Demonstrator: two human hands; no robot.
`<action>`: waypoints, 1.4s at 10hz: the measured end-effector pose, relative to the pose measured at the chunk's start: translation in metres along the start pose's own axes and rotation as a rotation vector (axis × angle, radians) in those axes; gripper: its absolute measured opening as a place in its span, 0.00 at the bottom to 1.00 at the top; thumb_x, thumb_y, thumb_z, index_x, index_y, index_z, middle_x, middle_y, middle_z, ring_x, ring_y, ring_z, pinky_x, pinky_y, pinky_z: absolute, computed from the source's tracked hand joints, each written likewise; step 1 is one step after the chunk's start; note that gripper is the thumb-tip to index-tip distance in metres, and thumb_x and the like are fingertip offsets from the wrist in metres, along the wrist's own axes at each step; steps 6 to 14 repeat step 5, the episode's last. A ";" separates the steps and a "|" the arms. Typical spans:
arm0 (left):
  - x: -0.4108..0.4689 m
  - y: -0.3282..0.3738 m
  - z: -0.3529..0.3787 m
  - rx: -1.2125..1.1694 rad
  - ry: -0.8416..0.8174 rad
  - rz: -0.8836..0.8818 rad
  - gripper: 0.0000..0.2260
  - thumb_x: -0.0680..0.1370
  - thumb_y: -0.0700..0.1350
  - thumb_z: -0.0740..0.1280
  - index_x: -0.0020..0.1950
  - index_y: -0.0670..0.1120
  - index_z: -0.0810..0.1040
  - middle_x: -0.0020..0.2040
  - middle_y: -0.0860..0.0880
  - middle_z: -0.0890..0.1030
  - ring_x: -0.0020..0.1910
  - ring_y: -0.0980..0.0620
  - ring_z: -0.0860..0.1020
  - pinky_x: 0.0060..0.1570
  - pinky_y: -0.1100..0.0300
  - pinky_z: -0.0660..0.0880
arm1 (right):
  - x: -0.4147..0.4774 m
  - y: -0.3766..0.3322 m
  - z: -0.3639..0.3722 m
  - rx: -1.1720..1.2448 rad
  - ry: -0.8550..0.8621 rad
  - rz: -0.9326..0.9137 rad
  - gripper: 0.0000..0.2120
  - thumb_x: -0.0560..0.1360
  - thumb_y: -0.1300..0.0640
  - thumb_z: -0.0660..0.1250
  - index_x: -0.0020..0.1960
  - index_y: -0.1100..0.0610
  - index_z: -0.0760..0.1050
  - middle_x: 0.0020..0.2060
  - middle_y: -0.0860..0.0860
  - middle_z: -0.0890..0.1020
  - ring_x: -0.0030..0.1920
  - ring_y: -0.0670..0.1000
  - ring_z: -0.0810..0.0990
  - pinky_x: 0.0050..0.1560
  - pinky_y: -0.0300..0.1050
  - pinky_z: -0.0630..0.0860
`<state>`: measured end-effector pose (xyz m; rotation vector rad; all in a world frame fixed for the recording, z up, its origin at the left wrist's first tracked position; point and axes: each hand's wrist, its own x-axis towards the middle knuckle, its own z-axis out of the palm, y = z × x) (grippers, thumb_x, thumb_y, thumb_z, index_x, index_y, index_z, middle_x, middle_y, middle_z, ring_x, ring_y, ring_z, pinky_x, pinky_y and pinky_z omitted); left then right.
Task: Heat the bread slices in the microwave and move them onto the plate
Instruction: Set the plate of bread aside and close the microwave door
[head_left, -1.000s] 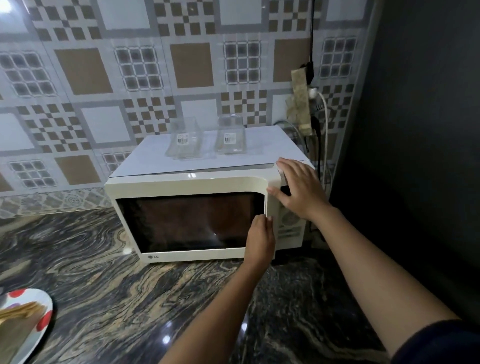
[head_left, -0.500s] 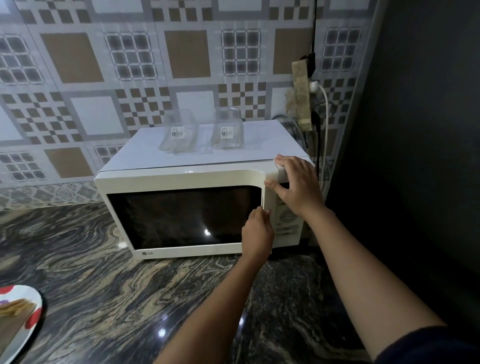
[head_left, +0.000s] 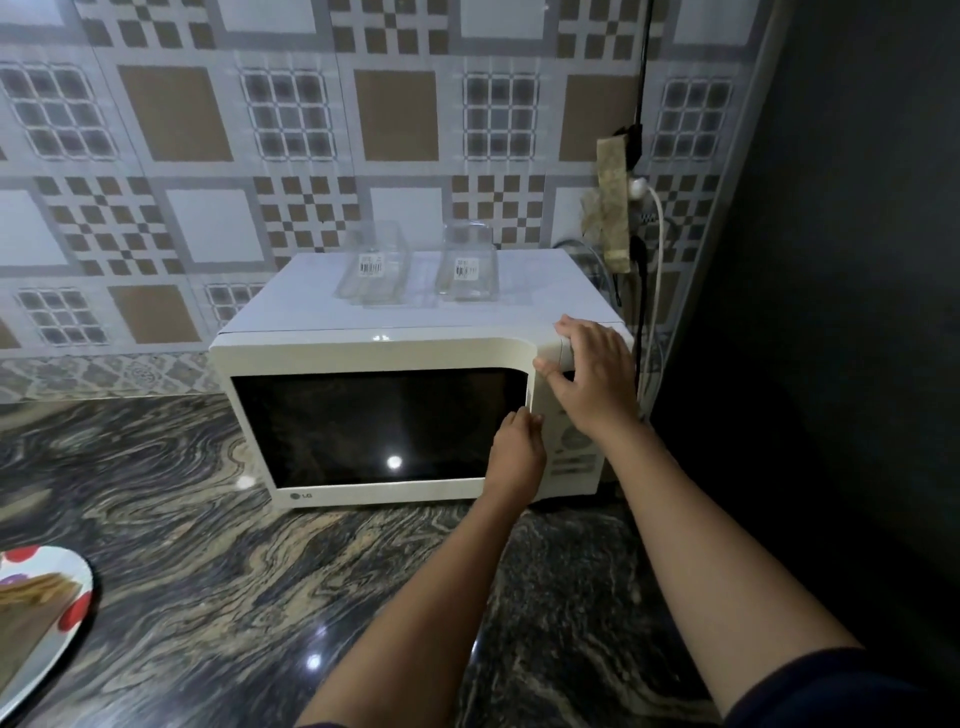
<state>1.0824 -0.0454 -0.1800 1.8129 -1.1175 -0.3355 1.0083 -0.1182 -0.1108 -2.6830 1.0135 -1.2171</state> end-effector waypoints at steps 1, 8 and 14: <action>-0.006 0.000 0.001 -0.080 0.013 -0.034 0.10 0.82 0.43 0.54 0.41 0.44 0.66 0.42 0.45 0.69 0.39 0.49 0.68 0.39 0.59 0.62 | -0.005 -0.005 0.002 -0.063 -0.012 0.005 0.32 0.73 0.41 0.48 0.67 0.61 0.68 0.67 0.56 0.71 0.69 0.56 0.67 0.73 0.51 0.56; -0.054 -0.055 -0.027 0.149 -0.067 -0.125 0.16 0.78 0.40 0.58 0.65 0.42 0.71 0.63 0.43 0.75 0.62 0.44 0.73 0.58 0.56 0.69 | -0.092 0.005 0.027 0.017 -0.212 0.051 0.28 0.79 0.51 0.54 0.76 0.59 0.53 0.76 0.55 0.51 0.75 0.51 0.45 0.76 0.49 0.47; -0.054 -0.055 -0.027 0.149 -0.067 -0.125 0.16 0.78 0.40 0.58 0.65 0.42 0.71 0.63 0.43 0.75 0.62 0.44 0.73 0.58 0.56 0.69 | -0.092 0.005 0.027 0.017 -0.212 0.051 0.28 0.79 0.51 0.54 0.76 0.59 0.53 0.76 0.55 0.51 0.75 0.51 0.45 0.76 0.49 0.47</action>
